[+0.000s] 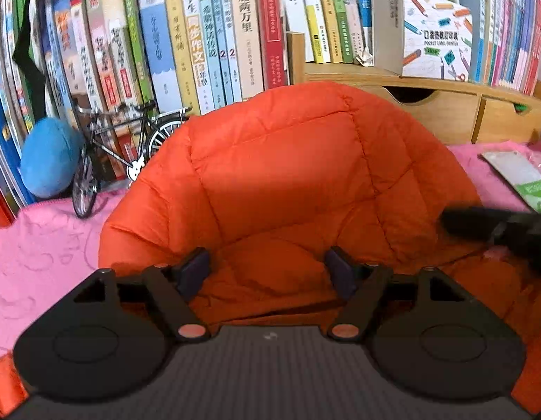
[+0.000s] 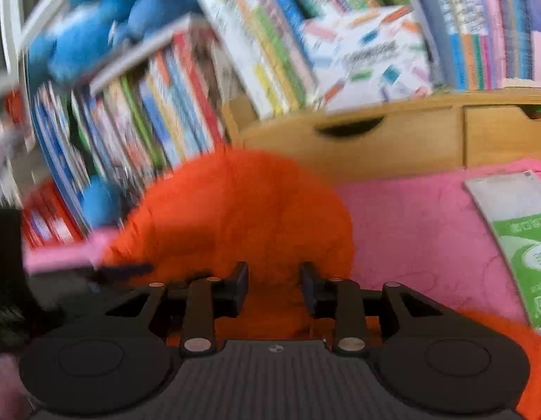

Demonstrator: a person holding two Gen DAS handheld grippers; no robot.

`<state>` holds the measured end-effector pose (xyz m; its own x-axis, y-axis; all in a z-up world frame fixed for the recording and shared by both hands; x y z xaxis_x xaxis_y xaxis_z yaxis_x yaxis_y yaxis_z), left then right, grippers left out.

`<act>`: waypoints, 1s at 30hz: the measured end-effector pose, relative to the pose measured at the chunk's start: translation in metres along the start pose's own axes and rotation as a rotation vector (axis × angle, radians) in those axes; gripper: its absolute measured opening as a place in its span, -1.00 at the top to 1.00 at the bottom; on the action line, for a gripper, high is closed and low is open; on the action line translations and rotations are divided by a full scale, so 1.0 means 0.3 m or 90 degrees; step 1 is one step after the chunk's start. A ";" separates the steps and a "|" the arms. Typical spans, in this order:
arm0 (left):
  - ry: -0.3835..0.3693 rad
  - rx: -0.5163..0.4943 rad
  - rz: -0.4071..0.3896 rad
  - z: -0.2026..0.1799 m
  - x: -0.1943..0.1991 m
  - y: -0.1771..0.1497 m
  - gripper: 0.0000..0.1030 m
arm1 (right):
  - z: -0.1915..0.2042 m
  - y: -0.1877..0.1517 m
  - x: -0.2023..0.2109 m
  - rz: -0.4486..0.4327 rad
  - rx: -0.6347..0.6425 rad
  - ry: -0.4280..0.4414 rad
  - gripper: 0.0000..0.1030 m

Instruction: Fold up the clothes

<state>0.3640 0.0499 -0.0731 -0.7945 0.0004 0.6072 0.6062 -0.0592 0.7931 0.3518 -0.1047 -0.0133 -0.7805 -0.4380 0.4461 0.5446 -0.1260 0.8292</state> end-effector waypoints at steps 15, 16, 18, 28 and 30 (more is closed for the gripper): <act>-0.025 0.017 0.007 0.021 -0.009 0.002 -0.55 | 0.175 0.202 -0.345 0.110 0.160 0.021 0.28; -0.025 0.017 0.007 0.022 -0.009 0.002 -0.55 | 0.167 0.198 -0.374 0.124 0.154 0.000 0.32; -0.025 0.016 0.007 0.022 -0.010 0.002 -0.55 | 0.140 0.174 -0.424 0.151 0.145 -0.041 0.44; -0.022 0.014 0.008 0.010 -0.010 0.002 -0.56 | 0.178 0.222 -0.348 0.094 0.151 0.010 0.38; -0.021 0.014 0.007 0.008 -0.010 0.002 -0.56 | 0.207 0.240 -0.363 0.089 0.168 0.003 0.35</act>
<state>0.3668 0.0522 -0.0742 -0.7860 0.0329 0.6174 0.6163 -0.0373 0.7866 0.4568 -0.0108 0.0188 -0.7018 -0.4394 0.5607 0.5472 0.1715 0.8192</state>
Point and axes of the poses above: each gripper's, at about its wrist camera, not at the fingertips, and x roughly against the way its jaws point, z to its left, y to its top, the point moved 1 cm from there along -x, roughly the way its jaws point, and after that the axes turned 2 degrees about -z, right-handed, at the moved point
